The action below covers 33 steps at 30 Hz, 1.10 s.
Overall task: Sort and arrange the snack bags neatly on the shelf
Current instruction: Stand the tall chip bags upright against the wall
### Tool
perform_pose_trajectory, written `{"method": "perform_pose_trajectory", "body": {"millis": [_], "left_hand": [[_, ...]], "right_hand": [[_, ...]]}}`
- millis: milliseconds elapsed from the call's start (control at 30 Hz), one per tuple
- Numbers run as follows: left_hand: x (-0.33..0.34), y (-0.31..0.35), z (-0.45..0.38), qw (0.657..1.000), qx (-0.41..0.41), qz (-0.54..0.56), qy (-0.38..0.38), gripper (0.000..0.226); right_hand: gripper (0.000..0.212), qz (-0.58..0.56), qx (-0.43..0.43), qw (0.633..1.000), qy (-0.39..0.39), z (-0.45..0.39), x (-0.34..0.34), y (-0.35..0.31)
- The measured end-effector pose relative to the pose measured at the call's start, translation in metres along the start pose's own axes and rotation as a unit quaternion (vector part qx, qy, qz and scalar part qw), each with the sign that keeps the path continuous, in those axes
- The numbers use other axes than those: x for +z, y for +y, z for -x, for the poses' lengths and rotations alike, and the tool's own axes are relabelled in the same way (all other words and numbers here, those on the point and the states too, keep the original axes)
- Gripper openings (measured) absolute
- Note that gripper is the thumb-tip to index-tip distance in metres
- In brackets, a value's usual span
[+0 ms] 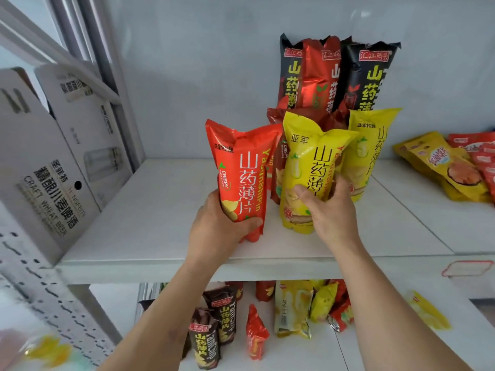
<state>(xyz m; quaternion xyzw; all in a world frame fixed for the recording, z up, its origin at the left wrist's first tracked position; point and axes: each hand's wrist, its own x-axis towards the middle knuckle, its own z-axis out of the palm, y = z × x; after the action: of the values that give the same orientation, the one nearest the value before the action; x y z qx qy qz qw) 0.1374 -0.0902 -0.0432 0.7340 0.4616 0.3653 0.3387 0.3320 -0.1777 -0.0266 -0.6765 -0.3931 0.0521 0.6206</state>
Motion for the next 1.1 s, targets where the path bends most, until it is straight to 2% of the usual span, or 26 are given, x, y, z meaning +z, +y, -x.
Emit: {"method": "perform_pose_trajectory", "body": {"millis": [133, 267, 400, 567, 667, 967, 1100], "left_hand": [[-0.021, -0.011, 0.004, 0.999, -0.002, -0.003, 0.037, 0.1], [-0.048, -0.025, 0.005, 0.997, -0.007, -0.007, 0.077, 0.101], [-0.078, -0.047, 0.001, 0.994, -0.024, -0.029, 0.105, 0.098], [-0.113, -0.073, -0.005, 0.987, -0.048, -0.034, 0.147, 0.097], [-0.128, -0.089, -0.012, 0.987, -0.053, 0.005, 0.152, 0.103], [-0.16, -0.114, -0.033, 0.979, -0.088, -0.037, 0.177, 0.098], [-0.161, -0.116, -0.038, 0.977, -0.095, -0.033, 0.186, 0.097]], "right_hand": [[0.074, -0.034, 0.003, 0.999, -0.029, 0.01, 0.025, 0.0], [0.062, -0.062, 0.004, 0.994, -0.084, 0.015, 0.058, -0.012], [0.074, -0.078, 0.003, 0.988, -0.132, 0.016, 0.098, -0.029], [0.048, -0.098, 0.014, 0.979, -0.18, 0.018, 0.154, -0.047], [0.044, -0.13, 0.012, 0.968, -0.215, 0.02, 0.187, -0.059], [0.035, -0.177, 0.023, 0.941, -0.288, 0.008, 0.257, -0.077], [0.049, -0.179, 0.02, 0.934, -0.308, 0.002, 0.277, -0.081]]}}
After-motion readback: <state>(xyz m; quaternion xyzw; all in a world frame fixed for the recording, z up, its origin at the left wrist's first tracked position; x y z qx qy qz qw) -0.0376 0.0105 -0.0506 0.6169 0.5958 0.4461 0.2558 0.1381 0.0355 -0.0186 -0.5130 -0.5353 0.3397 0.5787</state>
